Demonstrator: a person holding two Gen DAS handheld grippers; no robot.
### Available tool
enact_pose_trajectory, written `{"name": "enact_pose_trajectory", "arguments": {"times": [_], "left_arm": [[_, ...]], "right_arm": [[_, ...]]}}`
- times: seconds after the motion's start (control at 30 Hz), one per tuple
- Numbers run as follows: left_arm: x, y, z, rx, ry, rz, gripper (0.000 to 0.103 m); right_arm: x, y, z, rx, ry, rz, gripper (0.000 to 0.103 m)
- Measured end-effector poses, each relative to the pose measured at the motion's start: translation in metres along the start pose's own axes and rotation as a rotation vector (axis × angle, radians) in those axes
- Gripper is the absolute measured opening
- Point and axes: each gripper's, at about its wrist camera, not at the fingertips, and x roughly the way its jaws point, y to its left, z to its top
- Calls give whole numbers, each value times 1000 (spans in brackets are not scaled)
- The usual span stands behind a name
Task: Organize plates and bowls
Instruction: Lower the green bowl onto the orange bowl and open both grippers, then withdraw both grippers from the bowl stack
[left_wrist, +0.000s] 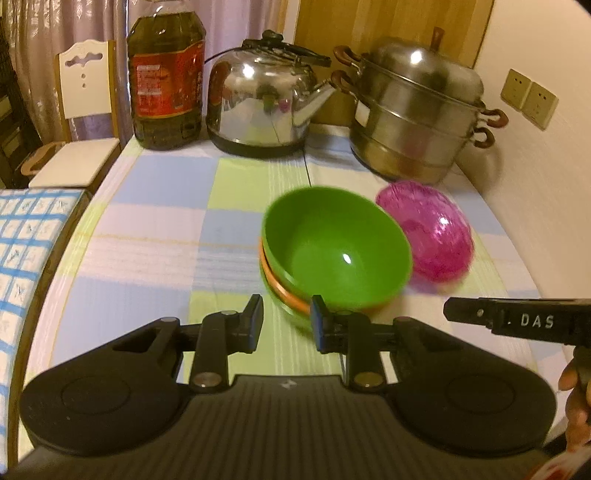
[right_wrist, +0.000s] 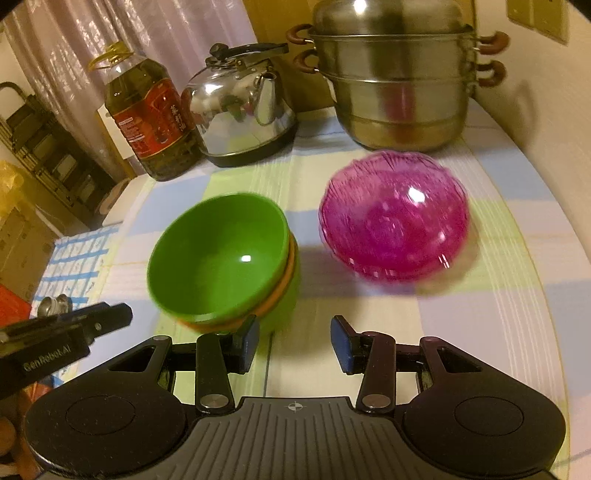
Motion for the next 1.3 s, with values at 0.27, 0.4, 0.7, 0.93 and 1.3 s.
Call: {"name": "enact_pose_trajectory", "arguments": {"times": [0.27, 0.4, 0.7, 0.93, 1.3], "left_arm": [[-25, -2, -34, -32, 19, -7, 24], [-37, -6, -42, -35, 18, 6, 24], [-51, -13, -60, -24, 32, 5, 25], [-55, -12, -61, -29, 31, 6, 30], [-48, -3, -41, -53, 26, 1, 34]], "right_arm": [[-31, 0, -38, 14, -8, -9, 43], [-42, 1, -54, 12, -10, -17, 43], [-58, 1, -75, 3, -2, -25, 43], [-63, 2, -76, -1, -7, -25, 43], [-59, -1, -64, 13, -16, -18, 43]]}}
